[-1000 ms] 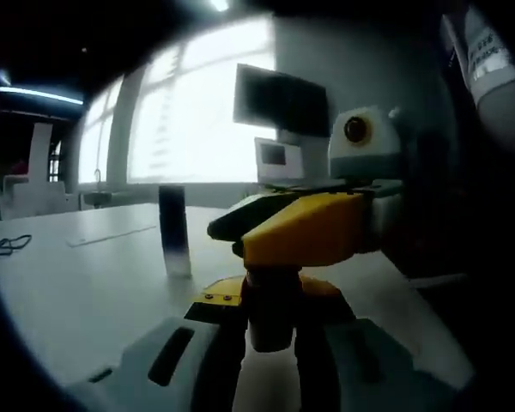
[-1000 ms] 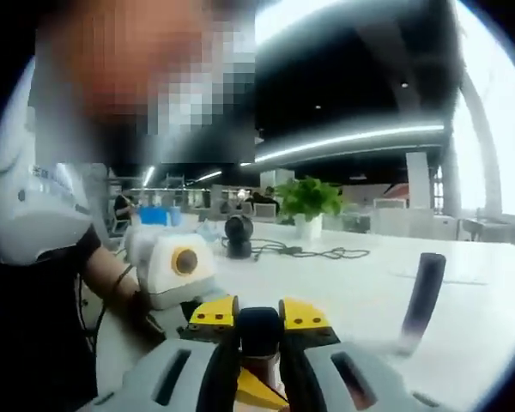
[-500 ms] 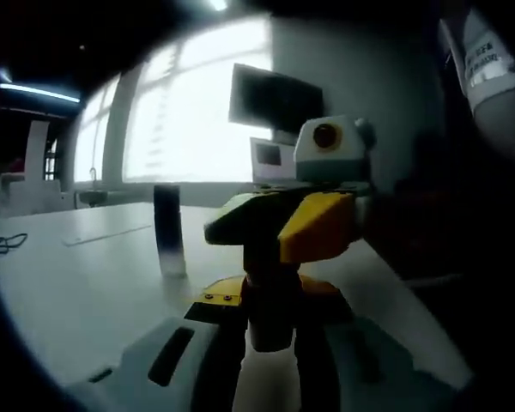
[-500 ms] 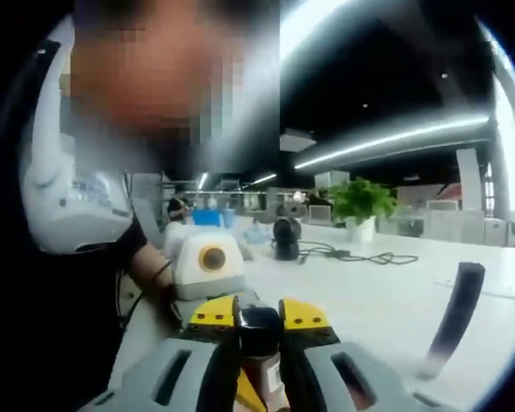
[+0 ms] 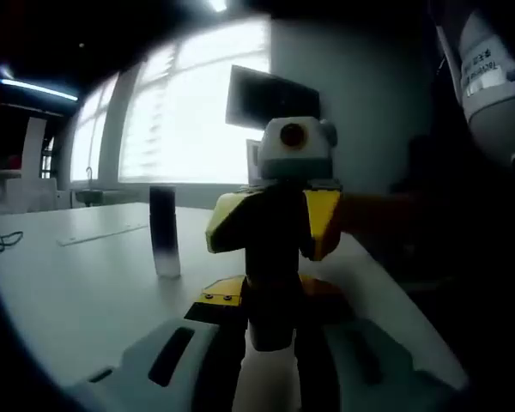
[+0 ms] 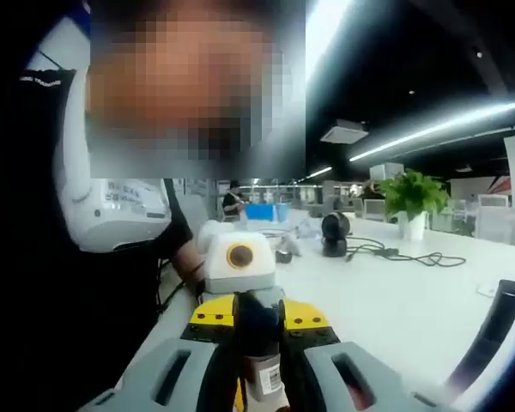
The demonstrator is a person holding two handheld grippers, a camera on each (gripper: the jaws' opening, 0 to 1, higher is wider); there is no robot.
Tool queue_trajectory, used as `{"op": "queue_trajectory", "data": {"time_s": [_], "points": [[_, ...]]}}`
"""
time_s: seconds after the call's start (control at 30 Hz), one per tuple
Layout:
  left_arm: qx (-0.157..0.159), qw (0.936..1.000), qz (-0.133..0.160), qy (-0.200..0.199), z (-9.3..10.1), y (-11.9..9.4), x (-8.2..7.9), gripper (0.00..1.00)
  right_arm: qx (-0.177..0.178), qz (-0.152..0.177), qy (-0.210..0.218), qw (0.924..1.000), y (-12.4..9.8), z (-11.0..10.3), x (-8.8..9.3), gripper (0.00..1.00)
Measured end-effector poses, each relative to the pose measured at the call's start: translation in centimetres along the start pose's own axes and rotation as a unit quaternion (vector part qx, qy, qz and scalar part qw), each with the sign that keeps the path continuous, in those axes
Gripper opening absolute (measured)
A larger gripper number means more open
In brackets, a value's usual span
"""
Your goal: Pick up cosmetic bottle twist off cap place on table pick up cap screw tight cap place on table
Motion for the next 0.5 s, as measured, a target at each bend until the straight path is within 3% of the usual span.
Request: {"op": "queue_trajectory", "data": {"time_s": [0.27, 0.5], "points": [[0.020, 0.9998, -0.001, 0.004, 0.8, 0.1, 0.0, 0.10, -0.089, -0.010, -0.003, 0.9960, -0.1, -0.8, 0.0, 0.11], [0.041, 0.9992, -0.002, 0.007, 1.6, 0.1, 0.0, 0.10, -0.132, -0.018, -0.010, 0.9910, -0.1, -1.7, 0.0, 0.11]]}}
Point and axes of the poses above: the point that each gripper's makers call its tool centre point, and the gripper's own axes: y roughly forward along the fingers, z roughly to its right, x roughly out of its underside, the point moved 1 cm from there along -y, roughly backward along the fingers, and after that the axes turned 1 degree about -x, right-handed, at the moved point
